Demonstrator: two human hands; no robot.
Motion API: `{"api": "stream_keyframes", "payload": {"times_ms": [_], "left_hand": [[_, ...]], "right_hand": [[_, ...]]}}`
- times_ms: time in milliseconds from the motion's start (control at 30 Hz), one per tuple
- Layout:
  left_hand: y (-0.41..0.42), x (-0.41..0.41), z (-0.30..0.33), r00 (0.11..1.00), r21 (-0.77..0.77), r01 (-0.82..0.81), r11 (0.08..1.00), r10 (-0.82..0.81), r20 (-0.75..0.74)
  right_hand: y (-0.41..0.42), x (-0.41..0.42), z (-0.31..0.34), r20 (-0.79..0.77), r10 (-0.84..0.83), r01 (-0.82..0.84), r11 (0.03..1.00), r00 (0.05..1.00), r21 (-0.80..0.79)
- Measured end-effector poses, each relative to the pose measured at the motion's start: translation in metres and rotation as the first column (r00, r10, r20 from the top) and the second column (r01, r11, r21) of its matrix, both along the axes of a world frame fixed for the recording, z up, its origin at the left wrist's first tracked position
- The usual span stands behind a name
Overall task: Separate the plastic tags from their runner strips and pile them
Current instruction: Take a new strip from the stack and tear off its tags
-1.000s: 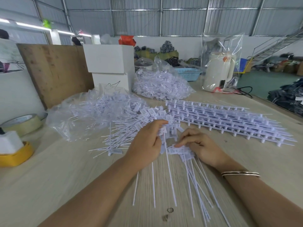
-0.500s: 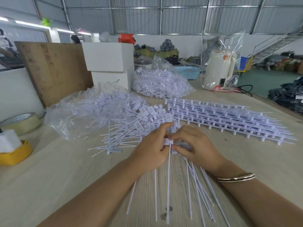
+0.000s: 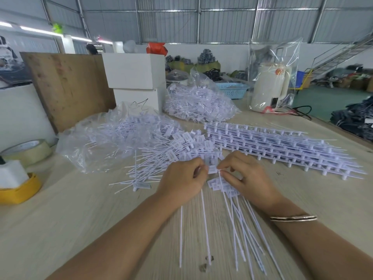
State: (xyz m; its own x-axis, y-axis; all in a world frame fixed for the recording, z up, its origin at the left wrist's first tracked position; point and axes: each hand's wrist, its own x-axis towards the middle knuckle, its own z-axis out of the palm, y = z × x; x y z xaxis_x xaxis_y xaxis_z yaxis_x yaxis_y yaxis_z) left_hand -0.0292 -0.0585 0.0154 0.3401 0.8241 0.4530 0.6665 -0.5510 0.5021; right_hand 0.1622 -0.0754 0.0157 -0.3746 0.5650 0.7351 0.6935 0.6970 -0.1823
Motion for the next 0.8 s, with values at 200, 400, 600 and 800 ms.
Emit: {"api": "stream_keyframes", "payload": {"times_ms": [200,400,600,800], "left_hand": [[-0.0019,0.0005,0.0001,0.988,-0.005,0.146,0.989,-0.146,-0.042],[0.0001,0.0031,0.0002,0.989,-0.004,0.143,0.990,-0.143,-0.027],[-0.0006,0.0055,0.0017,0.980,0.091,0.187,0.978,-0.180,-0.081],[-0.0010,0.0039,0.0040,0.962,0.194,0.239,0.952,-0.205,-0.179]], "right_hand": [[0.0006,-0.0022,-0.0013,0.018,0.035,-0.033,0.996,0.999,-0.085],[0.0028,-0.0011,-0.0062,-0.153,0.017,-0.054,0.969,0.988,-0.241],[0.0052,-0.0001,-0.0072,-0.249,0.021,-0.099,0.946,0.968,-0.308],[-0.0001,-0.0010,-0.0015,-0.315,0.038,-0.129,0.953,0.948,-0.273]]}}
